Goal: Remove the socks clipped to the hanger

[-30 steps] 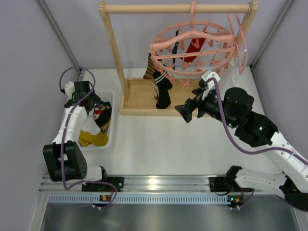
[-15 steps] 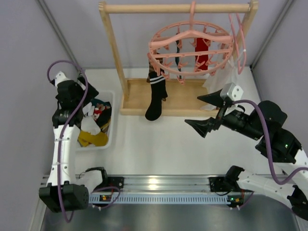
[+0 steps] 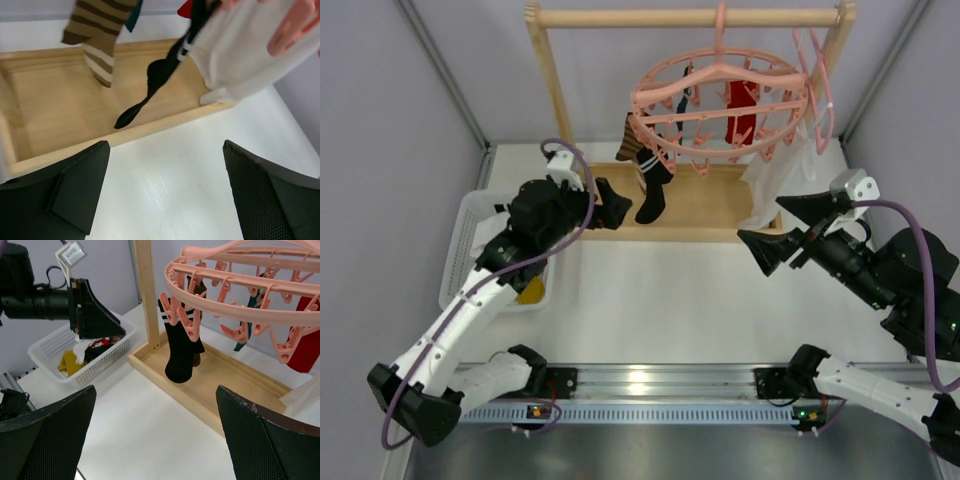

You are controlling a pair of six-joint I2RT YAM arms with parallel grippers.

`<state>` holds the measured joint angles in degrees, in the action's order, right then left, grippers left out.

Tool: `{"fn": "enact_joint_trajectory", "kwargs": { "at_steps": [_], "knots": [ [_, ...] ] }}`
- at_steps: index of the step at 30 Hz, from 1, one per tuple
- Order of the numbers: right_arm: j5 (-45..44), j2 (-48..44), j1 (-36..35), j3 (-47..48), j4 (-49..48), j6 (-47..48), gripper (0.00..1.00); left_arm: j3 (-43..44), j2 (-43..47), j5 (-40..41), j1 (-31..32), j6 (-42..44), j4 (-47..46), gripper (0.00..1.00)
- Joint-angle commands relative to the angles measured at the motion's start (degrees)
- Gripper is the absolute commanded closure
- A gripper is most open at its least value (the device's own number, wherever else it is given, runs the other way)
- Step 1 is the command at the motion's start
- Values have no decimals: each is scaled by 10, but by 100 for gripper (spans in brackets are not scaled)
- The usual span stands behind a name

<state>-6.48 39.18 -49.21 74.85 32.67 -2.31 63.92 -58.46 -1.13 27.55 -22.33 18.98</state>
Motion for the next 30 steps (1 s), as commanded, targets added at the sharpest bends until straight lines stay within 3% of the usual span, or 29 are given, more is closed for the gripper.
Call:
{"fn": "enact_joint_trajectory", "kwargs": {
  "at_steps": [1,2,5,12,16,24,25,26,28,29,30],
  "knots": [
    [-24,-23,8,-8,22,-24,1,-67,-11,-55,34,37,-169,2],
    [-14,-29,8,-15,23,-24,0,-107,-11,-65,35,40,-255,1],
    [17,-52,8,-36,16,-19,1,-160,-34,-94,37,46,-372,2],
    [62,-74,8,-72,-7,-17,1,-187,-142,-86,38,74,-524,5],
    [103,-73,8,-82,-16,-12,0,-153,-202,-70,37,105,-545,11],
    [116,-69,8,-98,-22,-4,1,-107,-285,-37,30,144,-555,12],
    [118,-67,8,-100,-31,-6,1,-106,-287,-42,29,143,-557,16],
    [121,-67,7,-107,-37,-8,1,-107,-293,-50,29,137,-562,34],
    [124,-66,7,-113,-52,-12,1,-119,-295,-63,29,126,-575,55],
    [127,-63,8,-118,-71,-20,1,-125,-293,-62,30,113,-586,77],
    [128,-64,7,-120,-80,-24,0,-130,-289,-56,31,105,-591,87]
  ]
}}
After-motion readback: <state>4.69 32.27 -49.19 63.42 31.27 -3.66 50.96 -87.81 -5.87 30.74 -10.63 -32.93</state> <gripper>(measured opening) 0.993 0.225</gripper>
